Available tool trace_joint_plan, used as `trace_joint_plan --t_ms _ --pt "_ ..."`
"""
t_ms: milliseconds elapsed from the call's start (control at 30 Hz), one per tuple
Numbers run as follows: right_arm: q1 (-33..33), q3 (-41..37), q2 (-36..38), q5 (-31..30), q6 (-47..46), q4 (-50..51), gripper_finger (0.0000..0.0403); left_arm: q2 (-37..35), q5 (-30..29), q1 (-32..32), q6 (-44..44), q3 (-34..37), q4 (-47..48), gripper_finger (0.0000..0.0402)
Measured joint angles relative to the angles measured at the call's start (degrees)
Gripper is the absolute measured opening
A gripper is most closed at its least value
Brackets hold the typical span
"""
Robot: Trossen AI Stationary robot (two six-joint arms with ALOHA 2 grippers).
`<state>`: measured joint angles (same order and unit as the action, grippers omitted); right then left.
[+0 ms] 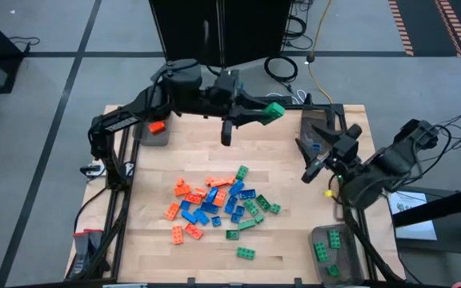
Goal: Sort blocks
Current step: Put the green game piece into the bottom right black bin
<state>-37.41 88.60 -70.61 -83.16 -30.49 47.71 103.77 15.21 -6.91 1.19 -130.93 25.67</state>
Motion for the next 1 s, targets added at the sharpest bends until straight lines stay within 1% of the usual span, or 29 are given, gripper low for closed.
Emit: trace_joint_plan --t_ms 133,200,267,333,400,500,567,633,700,900,1000 --pt "0.0 1.0 0.0 3.4 17.1 -13.1 0.0274 0.1 0.3 1.5 0.0 0.4 -7.7 0.0089" --pt "0.0 1.0 -0.1 4.6 23.9 -19.1 0.0274 0.3 0.9 2.2 0.4 0.7 -11.4 0.0089" --pt "0.2 1.0 -0.1 7.2 30.2 -25.1 0.0274 0.3 1.3 2.7 1.5 1.2 -15.2 0.0089" --pt "0.8 1.0 -0.1 10.9 36.4 -32.0 0.0274 0.3 1.3 3.3 1.5 2.2 -18.8 0.0089" --pt "1.2 1.0 -0.1 15.9 43.3 -39.5 0.0274 0.3 1.5 3.7 1.6 3.6 -22.0 0.0089" --pt "1.7 1.0 0.0 23.4 53.4 -49.8 0.0274 0.4 1.5 4.1 1.5 5.2 -24.1 0.0089" --pt "1.9 1.0 0.0 24.7 58.0 -54.0 0.0274 0.4 1.5 4.4 1.5 6.2 -25.4 0.0089" --pt "2.3 1.0 0.0 24.6 60.7 -55.4 0.0274 0.3 1.5 4.4 1.5 7.9 -27.9 0.0089" --pt "3.0 1.0 0.0 24.6 61.4 -55.6 0.0274 0.3 1.5 4.4 1.6 8.8 -29.5 0.0089" --pt "5.0 1.0 -0.7 25.2 59.6 -55.1 0.0274 0.2 1.5 4.4 1.5 8.7 -33.3 0.0089" --pt "5.6 0.9 -0.9 28.2 58.3 -54.8 0.0274 0.3 1.5 4.4 1.3 8.7 -33.5 0.0089"
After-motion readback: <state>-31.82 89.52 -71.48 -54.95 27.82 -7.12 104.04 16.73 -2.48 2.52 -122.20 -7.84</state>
